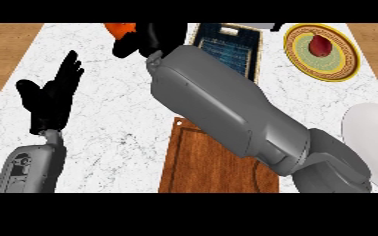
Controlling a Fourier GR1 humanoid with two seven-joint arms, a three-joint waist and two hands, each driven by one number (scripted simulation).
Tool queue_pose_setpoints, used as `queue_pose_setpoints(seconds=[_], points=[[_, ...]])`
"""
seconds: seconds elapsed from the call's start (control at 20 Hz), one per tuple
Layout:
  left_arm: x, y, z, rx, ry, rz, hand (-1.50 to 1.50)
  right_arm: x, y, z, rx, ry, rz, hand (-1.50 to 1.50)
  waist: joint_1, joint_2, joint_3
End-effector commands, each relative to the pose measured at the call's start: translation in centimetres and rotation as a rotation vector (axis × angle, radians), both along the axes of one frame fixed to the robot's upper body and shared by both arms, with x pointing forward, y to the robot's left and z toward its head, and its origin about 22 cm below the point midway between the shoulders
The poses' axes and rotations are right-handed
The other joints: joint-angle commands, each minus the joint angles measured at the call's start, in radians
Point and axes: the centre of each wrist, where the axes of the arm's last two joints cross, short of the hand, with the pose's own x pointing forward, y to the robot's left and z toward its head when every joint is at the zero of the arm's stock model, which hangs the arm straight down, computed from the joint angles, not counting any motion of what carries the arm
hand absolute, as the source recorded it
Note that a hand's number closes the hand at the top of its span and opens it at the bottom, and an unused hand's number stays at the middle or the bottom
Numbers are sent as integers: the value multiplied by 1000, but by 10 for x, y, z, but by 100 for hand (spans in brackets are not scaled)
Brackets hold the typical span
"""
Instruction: Pick the squash from the cutting board and place it in the basket
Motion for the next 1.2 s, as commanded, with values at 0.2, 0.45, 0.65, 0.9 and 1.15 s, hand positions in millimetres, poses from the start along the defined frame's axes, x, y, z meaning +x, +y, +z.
queue_pose_setpoints(seconds=[0.2, 0.45, 0.65, 0.9, 1.15], points=[[-4, 16, 1, 11, 15, 1, 0, 36, -43, -15, 1, 41, 23, 150, -11, -2, 1], [0, 3, -6, 4, -4, 11, 0, 42, -50, -35, 71, 66, 35, 150, -13, -1, 1], [-6, 4, -1, 5, -5, 9, 0, 59, -76, -43, -572, -105, 66, 150, -4, -3, -7], [-15, 7, -3, 3, -3, 13, 0, 60, -69, -30, -763, -209, 81, 150, -4, -7, 0], [-19, 3, 2, -1, -18, 23, 0, 67, -62, -17, -755, -233, 55, 150, 2, -1, 0]])
